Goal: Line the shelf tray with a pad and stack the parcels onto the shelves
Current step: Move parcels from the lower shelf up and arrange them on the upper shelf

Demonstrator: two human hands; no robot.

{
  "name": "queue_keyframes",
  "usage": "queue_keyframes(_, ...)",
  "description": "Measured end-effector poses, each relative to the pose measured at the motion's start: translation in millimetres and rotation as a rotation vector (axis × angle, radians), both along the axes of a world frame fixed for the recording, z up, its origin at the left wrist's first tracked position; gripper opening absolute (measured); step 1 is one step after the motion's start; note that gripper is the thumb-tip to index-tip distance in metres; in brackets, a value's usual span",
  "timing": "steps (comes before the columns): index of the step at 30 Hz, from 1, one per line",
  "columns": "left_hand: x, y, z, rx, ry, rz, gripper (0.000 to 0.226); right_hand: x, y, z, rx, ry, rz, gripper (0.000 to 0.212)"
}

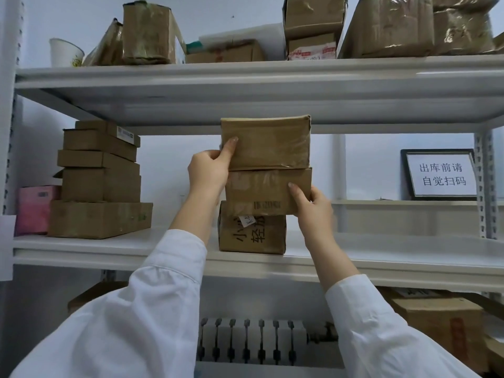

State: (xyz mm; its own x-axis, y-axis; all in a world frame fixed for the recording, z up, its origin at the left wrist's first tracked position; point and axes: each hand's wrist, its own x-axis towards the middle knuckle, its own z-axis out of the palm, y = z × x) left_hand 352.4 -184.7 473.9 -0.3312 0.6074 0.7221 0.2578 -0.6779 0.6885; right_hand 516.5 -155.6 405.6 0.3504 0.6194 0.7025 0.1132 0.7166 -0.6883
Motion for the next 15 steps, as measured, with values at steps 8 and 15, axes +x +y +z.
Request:
queue_keyframes(8,-10.7,30.3,-5.8,-0.102,0.036,-0.410,0.057,-10.7,22.6,15.0,-0.017,0.026,-0.040,0.017)
queue_keyframes(15,-20.2,55.9,-2.4,-0.080,0.069,-0.391,0.068,-19.0,38.2,17.3,-0.030,0.026,-0.018,0.019)
